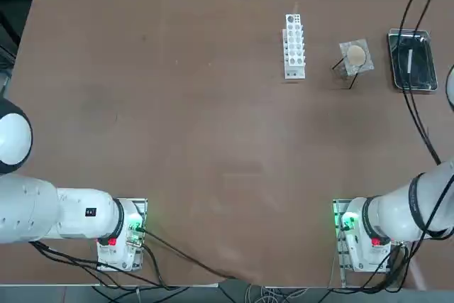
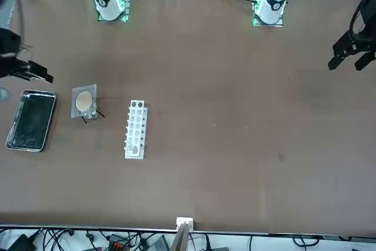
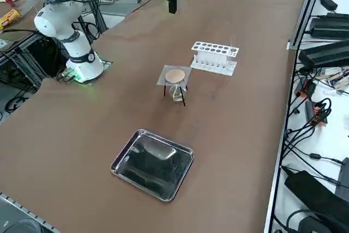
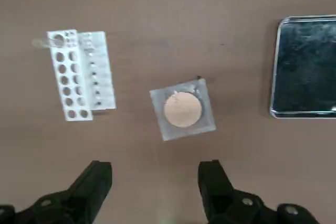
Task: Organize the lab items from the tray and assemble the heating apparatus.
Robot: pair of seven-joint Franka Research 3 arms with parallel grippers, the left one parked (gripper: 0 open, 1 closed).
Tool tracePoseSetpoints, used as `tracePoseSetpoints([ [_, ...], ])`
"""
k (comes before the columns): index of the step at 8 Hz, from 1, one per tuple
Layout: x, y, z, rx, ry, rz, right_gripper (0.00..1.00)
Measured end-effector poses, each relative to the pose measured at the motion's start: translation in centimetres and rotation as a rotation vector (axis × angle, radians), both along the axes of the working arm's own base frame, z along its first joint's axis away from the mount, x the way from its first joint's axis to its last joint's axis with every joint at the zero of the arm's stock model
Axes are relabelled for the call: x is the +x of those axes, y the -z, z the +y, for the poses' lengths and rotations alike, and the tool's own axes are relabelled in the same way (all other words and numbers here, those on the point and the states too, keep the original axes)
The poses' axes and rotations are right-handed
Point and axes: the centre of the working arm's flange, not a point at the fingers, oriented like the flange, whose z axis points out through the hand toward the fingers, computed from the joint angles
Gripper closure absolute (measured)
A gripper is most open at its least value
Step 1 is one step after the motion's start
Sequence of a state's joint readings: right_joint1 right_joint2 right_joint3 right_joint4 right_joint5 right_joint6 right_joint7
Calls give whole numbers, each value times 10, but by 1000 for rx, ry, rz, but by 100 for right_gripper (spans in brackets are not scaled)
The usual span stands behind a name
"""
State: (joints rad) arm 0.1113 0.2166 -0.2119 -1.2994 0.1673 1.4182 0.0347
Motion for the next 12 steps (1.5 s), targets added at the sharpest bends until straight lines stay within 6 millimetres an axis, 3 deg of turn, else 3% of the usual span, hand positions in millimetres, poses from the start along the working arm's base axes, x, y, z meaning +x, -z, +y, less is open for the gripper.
tracePoseSetpoints([
  [2,-16,-24,-13,34,10,-56,0],
  [3,-26,-29,-9,-3,-8,-64,0],
  [6,-59,-22,26,-112,-94,-113,0],
  [9,-102,-22,17,-124,-100,-141,0],
  [12,-108,-22,9,-118,-143,-155,0],
])
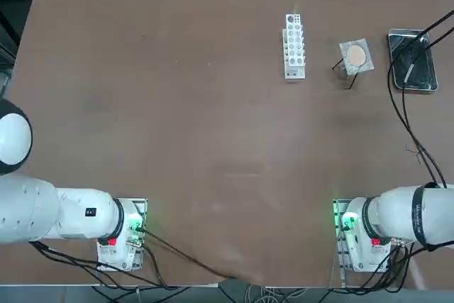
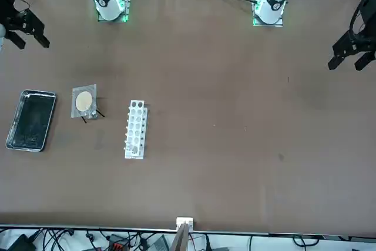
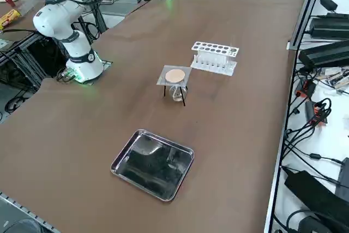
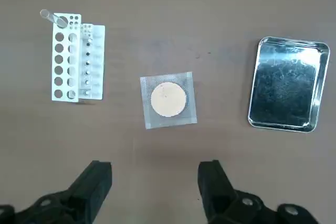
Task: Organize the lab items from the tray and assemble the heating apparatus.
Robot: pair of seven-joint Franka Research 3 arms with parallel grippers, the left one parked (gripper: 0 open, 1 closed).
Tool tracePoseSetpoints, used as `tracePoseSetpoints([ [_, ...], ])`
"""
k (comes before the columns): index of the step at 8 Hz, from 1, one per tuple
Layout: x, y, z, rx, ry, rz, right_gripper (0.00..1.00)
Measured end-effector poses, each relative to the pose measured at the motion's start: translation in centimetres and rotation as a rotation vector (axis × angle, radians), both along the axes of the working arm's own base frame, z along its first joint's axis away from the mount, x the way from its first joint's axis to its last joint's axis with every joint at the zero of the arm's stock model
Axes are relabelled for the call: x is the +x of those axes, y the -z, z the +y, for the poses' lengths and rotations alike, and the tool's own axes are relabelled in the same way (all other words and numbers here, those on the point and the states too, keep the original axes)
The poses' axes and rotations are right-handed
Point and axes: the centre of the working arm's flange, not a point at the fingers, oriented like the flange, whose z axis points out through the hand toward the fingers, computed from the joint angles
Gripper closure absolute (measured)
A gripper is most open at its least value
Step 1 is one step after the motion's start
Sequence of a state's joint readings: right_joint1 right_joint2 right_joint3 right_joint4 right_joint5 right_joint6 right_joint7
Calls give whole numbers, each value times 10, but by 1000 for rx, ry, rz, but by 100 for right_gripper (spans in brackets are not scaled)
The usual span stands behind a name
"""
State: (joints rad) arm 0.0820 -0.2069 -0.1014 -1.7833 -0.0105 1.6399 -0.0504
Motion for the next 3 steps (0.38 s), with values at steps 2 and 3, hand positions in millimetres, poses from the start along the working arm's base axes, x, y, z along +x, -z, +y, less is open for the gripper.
tracePoseSetpoints([
  [2,3,3,-2,2,3,8,0],
  [3,7,3,-2,0,3,15,0],
])
